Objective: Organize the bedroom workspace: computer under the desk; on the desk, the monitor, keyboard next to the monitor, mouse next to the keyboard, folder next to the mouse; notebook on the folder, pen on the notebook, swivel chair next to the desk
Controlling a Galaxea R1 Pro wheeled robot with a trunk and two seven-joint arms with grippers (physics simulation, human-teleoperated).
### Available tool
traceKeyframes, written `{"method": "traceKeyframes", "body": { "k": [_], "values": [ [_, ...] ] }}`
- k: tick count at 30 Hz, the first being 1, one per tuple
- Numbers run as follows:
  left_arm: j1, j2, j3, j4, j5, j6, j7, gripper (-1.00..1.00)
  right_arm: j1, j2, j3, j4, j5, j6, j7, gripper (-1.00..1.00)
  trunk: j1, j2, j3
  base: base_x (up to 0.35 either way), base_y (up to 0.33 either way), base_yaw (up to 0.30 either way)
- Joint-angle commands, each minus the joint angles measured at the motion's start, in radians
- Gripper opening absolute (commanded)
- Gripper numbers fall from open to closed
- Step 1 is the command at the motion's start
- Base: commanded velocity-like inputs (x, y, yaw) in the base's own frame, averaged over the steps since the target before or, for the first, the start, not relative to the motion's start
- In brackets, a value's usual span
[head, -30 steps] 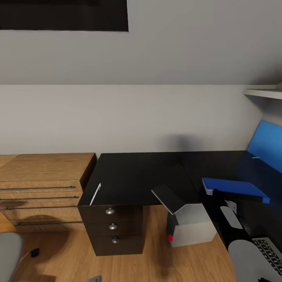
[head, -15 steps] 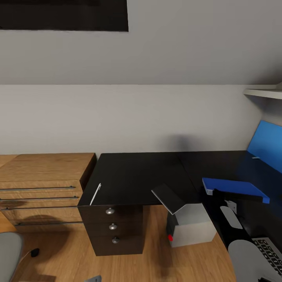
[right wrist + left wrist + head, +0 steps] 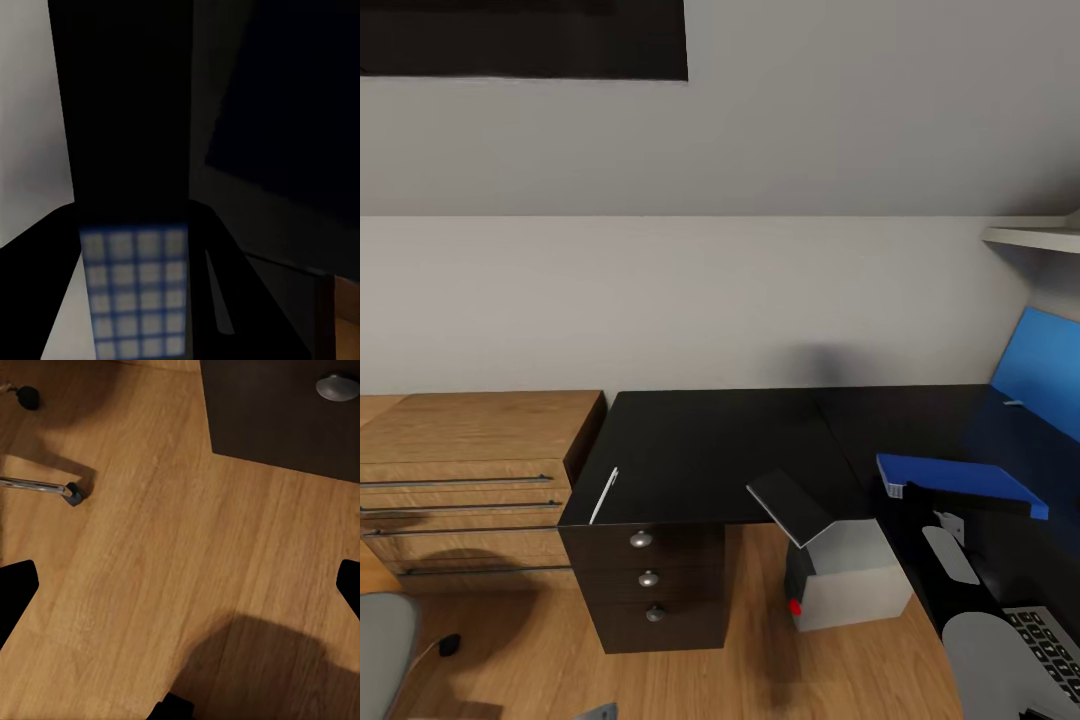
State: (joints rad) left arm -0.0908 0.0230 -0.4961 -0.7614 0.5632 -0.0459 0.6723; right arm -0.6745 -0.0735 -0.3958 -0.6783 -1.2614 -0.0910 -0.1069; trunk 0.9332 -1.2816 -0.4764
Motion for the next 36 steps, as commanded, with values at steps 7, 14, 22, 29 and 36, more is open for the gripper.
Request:
{"method": "traceKeyframes", "body": {
  "k": [7, 14, 22, 29, 36],
  "values": [
    [-0.001, 0.002, -0.007, -0.001, 0.010, -0.005, 0.007, 1.00, 0.000, 0.000, 0.002, -0.001, -0.010, -0.004, -0.006, 1.00, 0.000, -0.001, -0.001, 0.000, 0.000, 0.000],
    [-0.001, 0.002, -0.007, -0.001, 0.010, -0.005, 0.007, 1.00, 0.000, 0.000, 0.002, -0.001, -0.011, -0.004, -0.007, 1.00, 0.000, -0.001, -0.001, 0.000, 0.000, 0.000],
    [-0.001, 0.002, -0.008, -0.001, 0.010, -0.005, 0.007, 1.00, 0.000, 0.000, 0.002, -0.002, -0.011, -0.004, -0.007, 1.00, 0.000, -0.001, -0.001, -0.003, 0.000, 0.000],
    [-0.001, 0.002, -0.009, -0.001, 0.010, -0.005, 0.007, 1.00, 0.000, 0.000, 0.002, -0.001, -0.012, -0.004, -0.007, 1.00, 0.000, -0.001, -0.001, -0.111, 0.000, 0.000],
    [-0.001, 0.002, -0.013, -0.001, 0.012, -0.005, 0.006, 1.00, 0.000, 0.001, 0.002, -0.002, -0.012, -0.004, -0.007, 1.00, -0.008, 0.013, 0.005, -0.010, 0.000, 0.000]
  ]
}}
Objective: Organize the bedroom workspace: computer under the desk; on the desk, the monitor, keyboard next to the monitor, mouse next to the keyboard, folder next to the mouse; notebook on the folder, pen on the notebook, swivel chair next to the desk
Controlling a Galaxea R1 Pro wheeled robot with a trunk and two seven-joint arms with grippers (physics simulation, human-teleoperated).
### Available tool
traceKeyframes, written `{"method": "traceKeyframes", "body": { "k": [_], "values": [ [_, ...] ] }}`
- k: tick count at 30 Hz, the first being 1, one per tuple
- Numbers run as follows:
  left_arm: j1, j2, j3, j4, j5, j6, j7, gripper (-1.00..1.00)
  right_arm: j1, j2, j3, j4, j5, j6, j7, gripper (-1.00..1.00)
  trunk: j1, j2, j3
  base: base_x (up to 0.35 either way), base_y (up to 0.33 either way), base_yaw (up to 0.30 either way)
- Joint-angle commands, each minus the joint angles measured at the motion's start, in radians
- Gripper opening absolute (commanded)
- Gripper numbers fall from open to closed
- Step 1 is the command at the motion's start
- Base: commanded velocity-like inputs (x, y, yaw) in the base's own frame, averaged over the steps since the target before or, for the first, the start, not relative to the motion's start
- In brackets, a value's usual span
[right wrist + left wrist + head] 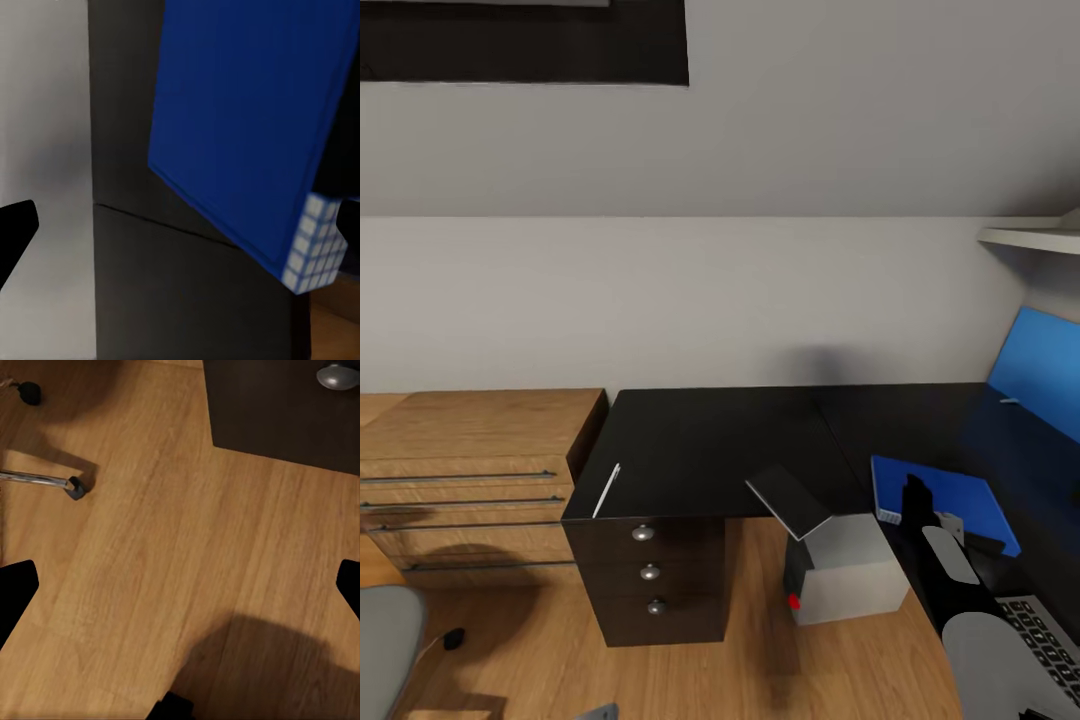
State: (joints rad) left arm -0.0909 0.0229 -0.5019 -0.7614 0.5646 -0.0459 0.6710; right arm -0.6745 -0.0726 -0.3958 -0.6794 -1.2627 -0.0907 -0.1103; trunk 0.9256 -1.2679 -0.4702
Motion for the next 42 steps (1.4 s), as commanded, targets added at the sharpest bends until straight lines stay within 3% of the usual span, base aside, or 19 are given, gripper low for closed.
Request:
{"method": "traceKeyframes", "body": {
  "k": [1, 7, 10, 23, 26, 32, 35, 42],
  "values": [
    [-0.001, 0.002, -0.007, -0.001, 0.011, -0.005, 0.007, 1.00, 0.000, 0.000, 0.002, -0.001, -0.011, -0.004, -0.003, 1.00, -0.004, 0.007, 0.002, 0.000, 0.000, 0.000],
    [-0.001, 0.001, -0.007, 0.001, 0.012, -0.005, 0.007, 1.00, 0.000, 0.002, 0.002, -0.006, -0.011, -0.006, 0.001, 1.00, -0.027, 0.049, 0.021, 0.000, 0.000, 0.000],
    [-0.001, 0.000, -0.008, 0.003, 0.012, -0.004, 0.007, 1.00, 0.000, 0.005, 0.036, -0.024, -0.011, -0.008, 0.005, 1.00, -0.038, 0.070, 0.030, 0.000, 0.000, 0.000],
    [-0.001, 0.000, -0.010, 0.005, 0.012, -0.003, 0.007, 1.00, 0.000, 0.051, 0.062, -0.043, -0.013, -0.005, 0.007, 1.00, -0.038, 0.070, 0.032, 0.000, 0.000, 0.045],
    [-0.001, 0.001, -0.007, 0.004, 0.011, -0.005, 0.007, 1.00, 0.000, 0.070, 0.104, -0.044, -0.011, -0.005, 0.007, 1.00, -0.038, 0.070, 0.035, 0.000, 0.000, 0.197],
    [-0.001, 0.001, -0.008, -0.002, 0.009, -0.041, 0.008, 1.00, 0.001, 0.082, 0.200, -0.049, -0.013, -0.008, 0.008, 1.00, -0.038, 0.070, 0.041, 0.000, 0.000, 0.205],
    [-0.001, 0.000, -0.008, -0.002, 0.009, -0.050, 0.010, 1.00, 0.002, 0.088, 0.208, -0.055, -0.013, -0.006, 0.008, 1.00, -0.038, 0.070, 0.043, 0.000, 0.000, 0.143],
    [-0.001, 0.000, -0.009, -0.003, 0.009, -0.053, 0.010, 1.00, 0.004, 0.091, 0.238, -0.081, -0.014, -0.002, 0.006, 1.00, -0.012, 0.021, 0.022, 0.000, 0.000, 0.032]
  ]
}}
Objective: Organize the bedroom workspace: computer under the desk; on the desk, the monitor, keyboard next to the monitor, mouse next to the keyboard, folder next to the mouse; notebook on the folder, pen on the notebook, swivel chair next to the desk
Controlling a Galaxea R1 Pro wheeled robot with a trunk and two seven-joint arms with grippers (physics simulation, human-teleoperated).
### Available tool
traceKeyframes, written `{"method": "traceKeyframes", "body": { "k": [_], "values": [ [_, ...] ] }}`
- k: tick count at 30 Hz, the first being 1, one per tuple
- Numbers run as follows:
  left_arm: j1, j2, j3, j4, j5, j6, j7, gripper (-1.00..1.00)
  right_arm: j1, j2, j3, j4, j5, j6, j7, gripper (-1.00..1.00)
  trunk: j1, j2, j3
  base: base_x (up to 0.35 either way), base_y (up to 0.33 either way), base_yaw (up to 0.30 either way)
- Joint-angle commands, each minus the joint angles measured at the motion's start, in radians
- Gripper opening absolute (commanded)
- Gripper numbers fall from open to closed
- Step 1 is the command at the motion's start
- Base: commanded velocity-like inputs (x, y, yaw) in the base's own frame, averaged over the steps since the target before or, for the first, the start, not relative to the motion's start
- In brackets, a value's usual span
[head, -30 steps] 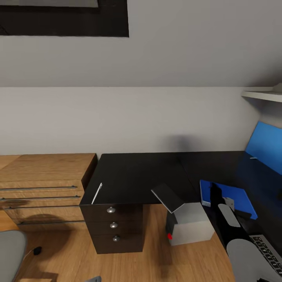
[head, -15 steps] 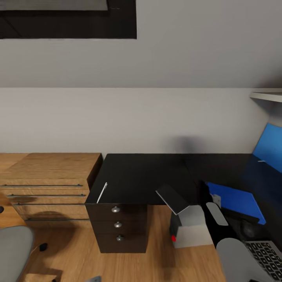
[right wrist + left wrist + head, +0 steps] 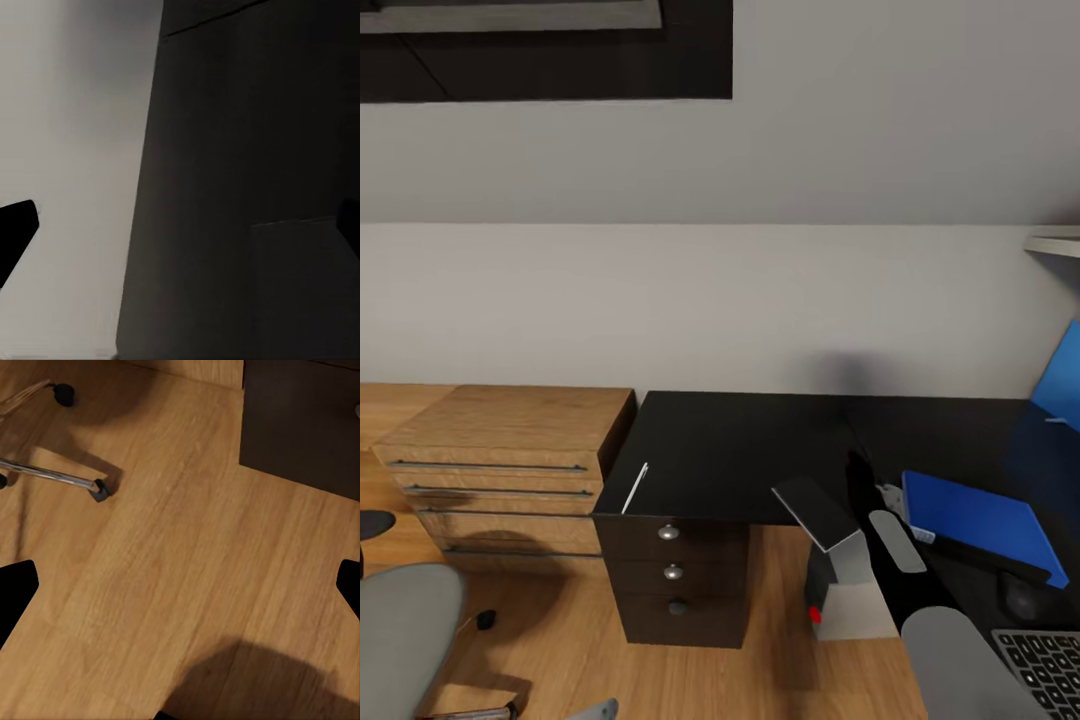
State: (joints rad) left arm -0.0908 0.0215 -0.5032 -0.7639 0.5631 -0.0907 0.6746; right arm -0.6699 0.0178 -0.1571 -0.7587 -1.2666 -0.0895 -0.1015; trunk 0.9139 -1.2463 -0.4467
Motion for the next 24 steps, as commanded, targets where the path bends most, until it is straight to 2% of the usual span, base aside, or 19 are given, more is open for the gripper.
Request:
{"method": "traceKeyframes", "body": {
  "k": [1, 4, 6, 15, 24],
  "values": [
    [-0.001, 0.002, -0.007, 0.000, 0.011, -0.009, 0.006, 1.00, 0.001, 0.000, 0.006, -0.016, -0.011, -0.003, -0.003, 1.00, 0.004, -0.008, -0.004, 0.000, 0.000, 0.006],
    [-0.001, 0.001, -0.008, 0.000, 0.011, -0.009, 0.007, 1.00, 0.015, 0.000, 0.015, -0.062, -0.011, 0.003, -0.003, 1.00, 0.015, -0.029, -0.014, 0.000, 0.000, 0.003],
    [-0.001, 0.002, -0.008, 0.000, 0.011, -0.008, 0.006, 1.00, 0.064, 0.010, 0.025, -0.126, -0.011, 0.032, -0.003, 1.00, 0.023, -0.043, -0.020, 0.000, 0.000, 0.001],
    [-0.001, 0.003, -0.007, 0.000, 0.011, -0.008, 0.008, 1.00, 0.078, 0.020, 0.033, -0.140, -0.014, 0.063, -0.003, 1.00, 0.058, -0.106, -0.048, -0.012, 0.000, 0.000],
    [-0.001, 0.003, -0.006, 0.000, 0.011, -0.008, 0.007, 1.00, 0.081, 0.022, 0.034, -0.141, -0.016, 0.095, -0.006, 1.00, 0.092, -0.169, -0.076, -0.265, 0.000, 0.000]
  ]
}}
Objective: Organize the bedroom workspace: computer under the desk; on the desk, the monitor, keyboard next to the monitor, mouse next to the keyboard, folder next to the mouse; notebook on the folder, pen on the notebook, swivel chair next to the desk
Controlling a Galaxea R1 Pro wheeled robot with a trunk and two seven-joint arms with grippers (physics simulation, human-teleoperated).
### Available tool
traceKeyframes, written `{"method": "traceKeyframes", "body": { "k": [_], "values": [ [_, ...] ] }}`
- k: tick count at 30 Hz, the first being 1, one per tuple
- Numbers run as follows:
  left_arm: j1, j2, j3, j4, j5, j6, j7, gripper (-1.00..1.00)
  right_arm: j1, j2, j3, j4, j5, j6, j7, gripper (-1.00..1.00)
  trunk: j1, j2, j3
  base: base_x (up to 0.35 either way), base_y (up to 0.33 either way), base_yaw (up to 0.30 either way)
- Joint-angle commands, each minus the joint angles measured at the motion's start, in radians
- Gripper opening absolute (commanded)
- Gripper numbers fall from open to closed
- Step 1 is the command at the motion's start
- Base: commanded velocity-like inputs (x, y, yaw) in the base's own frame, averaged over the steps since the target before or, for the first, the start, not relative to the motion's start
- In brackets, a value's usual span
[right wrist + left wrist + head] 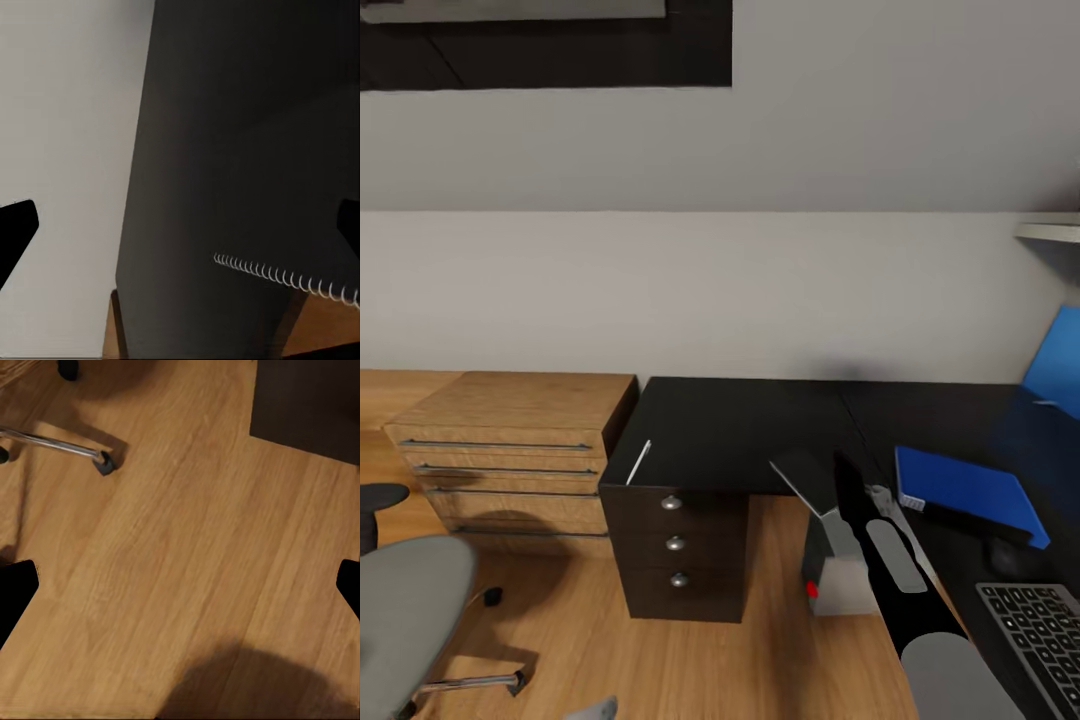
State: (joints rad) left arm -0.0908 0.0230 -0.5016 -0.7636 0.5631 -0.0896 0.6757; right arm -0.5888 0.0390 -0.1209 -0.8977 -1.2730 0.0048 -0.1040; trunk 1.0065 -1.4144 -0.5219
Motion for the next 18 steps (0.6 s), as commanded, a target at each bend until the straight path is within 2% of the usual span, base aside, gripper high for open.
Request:
{"method": "traceKeyframes", "body": {
  "k": [1, 9, 15, 18],
  "values": [
    [-0.001, 0.002, -0.007, 0.000, 0.011, -0.009, 0.006, 1.00, 0.000, 0.001, -0.002, -0.002, -0.009, 0.001, -0.004, 1.00, 0.003, -0.008, -0.004, -0.327, 0.000, 0.000],
    [-0.001, 0.002, -0.007, 0.000, 0.011, -0.009, 0.005, 1.00, 0.000, 0.002, -0.002, -0.002, -0.011, 0.000, -0.004, 1.00, 0.034, -0.064, -0.029, -0.316, 0.000, 0.000],
    [-0.001, 0.002, -0.007, 0.000, 0.011, -0.009, 0.005, 1.00, 0.000, 0.006, -0.001, 0.010, -0.012, 0.004, -0.004, 1.00, 0.057, -0.106, -0.048, -0.074, 0.000, 0.000],
    [-0.001, 0.002, -0.007, 0.000, 0.012, -0.009, 0.005, 1.00, 0.000, 0.022, 0.000, 0.022, -0.012, 0.007, -0.005, 1.00, 0.068, -0.127, -0.058, -0.012, 0.000, 0.000]
  ]
}}
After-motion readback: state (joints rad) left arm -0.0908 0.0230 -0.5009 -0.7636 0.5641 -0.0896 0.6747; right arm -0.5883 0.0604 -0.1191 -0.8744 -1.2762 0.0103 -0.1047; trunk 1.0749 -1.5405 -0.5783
